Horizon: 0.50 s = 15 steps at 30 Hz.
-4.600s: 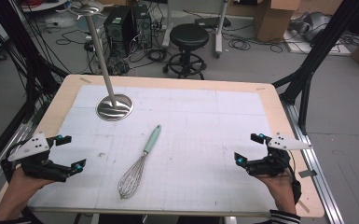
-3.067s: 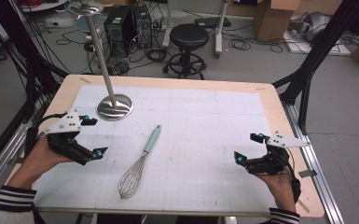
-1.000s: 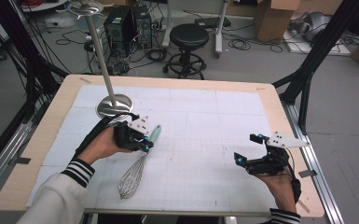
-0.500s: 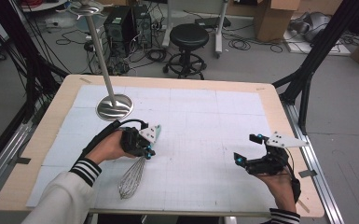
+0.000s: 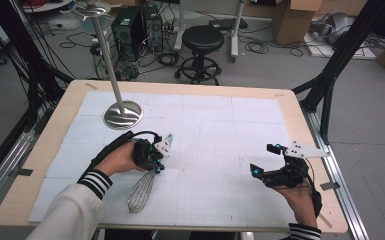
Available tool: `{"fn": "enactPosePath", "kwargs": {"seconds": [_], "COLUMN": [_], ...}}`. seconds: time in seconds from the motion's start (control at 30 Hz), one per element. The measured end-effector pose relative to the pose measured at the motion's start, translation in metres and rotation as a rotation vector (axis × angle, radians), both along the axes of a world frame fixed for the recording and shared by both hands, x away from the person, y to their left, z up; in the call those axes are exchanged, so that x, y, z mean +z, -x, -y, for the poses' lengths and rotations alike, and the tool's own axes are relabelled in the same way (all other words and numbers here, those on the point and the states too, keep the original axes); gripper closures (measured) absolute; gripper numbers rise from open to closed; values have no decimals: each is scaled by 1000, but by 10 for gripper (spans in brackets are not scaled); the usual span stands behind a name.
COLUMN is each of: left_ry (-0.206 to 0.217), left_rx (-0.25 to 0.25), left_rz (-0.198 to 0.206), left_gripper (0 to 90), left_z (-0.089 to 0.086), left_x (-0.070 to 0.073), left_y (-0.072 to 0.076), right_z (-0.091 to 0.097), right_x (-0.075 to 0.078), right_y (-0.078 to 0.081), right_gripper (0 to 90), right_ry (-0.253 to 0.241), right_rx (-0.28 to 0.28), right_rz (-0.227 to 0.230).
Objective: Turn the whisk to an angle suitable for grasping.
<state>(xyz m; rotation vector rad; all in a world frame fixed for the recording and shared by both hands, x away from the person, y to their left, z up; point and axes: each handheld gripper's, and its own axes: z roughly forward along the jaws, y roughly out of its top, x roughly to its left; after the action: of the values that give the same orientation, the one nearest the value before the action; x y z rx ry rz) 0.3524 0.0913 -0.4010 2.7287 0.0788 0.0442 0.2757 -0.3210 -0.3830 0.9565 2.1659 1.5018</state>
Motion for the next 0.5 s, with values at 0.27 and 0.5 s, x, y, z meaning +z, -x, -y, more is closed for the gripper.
{"fn": "enactPosePath", "kwargs": {"seconds": [0.27, 0.5], "left_ry": [-26, -77], "left_rx": [18, 43], "left_rz": [5, 20], "left_gripper": [899, 899], "left_z": [-7, -14], "left_x": [4, 5], "left_y": [0, -1], "right_z": [0, 0], "right_x": [0, 0], "right_y": [0, 0], "right_gripper": [5, 5], "right_ry": [0, 0], "right_rx": [0, 0], "right_rz": [0, 2]}}
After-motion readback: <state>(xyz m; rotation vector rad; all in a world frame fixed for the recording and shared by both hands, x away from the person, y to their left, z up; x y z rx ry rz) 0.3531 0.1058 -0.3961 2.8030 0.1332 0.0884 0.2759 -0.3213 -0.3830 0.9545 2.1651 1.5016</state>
